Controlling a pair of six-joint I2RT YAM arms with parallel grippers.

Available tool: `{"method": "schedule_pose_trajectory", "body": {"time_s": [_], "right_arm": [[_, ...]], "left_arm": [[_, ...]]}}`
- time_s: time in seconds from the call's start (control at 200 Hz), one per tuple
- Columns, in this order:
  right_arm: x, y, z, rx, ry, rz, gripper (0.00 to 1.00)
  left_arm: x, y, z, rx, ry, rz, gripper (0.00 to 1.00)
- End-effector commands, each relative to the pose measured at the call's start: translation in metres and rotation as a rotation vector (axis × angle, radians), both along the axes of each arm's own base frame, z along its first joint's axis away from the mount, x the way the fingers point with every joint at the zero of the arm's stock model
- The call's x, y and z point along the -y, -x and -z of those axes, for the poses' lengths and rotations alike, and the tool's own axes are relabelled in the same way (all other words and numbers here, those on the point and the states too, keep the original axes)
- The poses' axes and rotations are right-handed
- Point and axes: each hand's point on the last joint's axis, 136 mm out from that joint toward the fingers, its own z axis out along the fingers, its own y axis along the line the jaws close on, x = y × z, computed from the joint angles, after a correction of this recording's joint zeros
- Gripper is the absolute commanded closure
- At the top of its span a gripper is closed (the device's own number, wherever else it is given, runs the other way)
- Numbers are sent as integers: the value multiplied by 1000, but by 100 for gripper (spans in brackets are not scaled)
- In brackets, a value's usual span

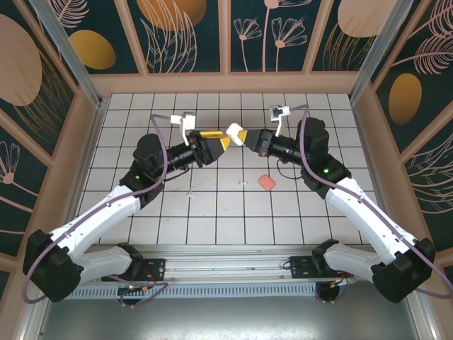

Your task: Insert the wireless bluetooth earbuds into the charging case

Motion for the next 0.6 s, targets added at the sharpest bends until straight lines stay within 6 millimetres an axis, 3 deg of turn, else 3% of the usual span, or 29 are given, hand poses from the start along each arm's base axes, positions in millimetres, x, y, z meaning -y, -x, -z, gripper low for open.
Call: {"method": "schedule_pose_trajectory", "body": {"time_s": [0.0, 0.21, 0.596], "right_arm": [[11, 11, -23, 178, 140, -18, 97], [7, 22, -27, 294, 263, -127, 95], [-6, 46, -26, 380, 204, -290, 95]], "left_arm": [[-5, 6, 0, 126, -194, 3, 37], [-11, 29, -9, 340, -311, 67, 34], [4, 51, -9, 346, -230, 273, 40]]}}
